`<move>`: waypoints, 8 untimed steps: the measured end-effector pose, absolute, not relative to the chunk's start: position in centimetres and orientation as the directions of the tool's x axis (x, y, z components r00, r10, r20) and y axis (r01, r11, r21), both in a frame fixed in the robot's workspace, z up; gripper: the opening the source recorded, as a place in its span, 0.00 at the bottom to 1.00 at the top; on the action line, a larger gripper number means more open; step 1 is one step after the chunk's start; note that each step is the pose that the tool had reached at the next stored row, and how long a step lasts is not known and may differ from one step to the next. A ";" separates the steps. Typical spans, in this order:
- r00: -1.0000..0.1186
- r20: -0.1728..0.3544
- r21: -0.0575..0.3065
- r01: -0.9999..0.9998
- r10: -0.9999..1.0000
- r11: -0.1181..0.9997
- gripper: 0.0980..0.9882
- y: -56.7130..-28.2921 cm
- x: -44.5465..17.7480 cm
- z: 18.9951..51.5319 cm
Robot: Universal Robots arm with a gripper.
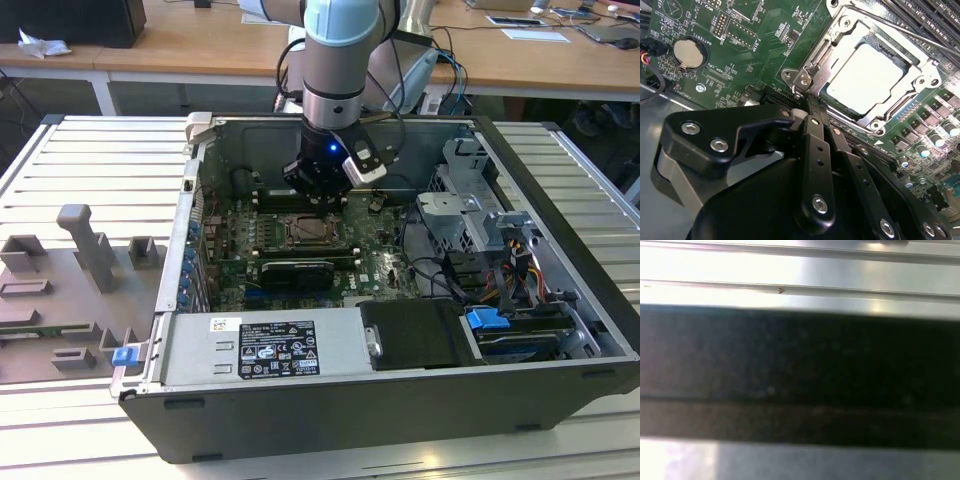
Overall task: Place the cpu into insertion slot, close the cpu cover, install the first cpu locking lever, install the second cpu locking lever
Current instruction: 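Install the first cpu locking lever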
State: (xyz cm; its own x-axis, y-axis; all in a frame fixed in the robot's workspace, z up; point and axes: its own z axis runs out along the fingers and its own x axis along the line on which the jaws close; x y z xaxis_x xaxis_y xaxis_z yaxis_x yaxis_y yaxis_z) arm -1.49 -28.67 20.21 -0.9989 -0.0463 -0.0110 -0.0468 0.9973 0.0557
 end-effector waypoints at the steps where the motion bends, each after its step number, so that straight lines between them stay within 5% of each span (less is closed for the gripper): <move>1: -0.999 -0.011 0.056 -0.047 -0.046 0.997 0.01 -28.7 -1.5 20.2; 8: -0.999 -0.012 0.059 -0.047 -0.046 0.997 0.01 -28.6 -1.5 20.3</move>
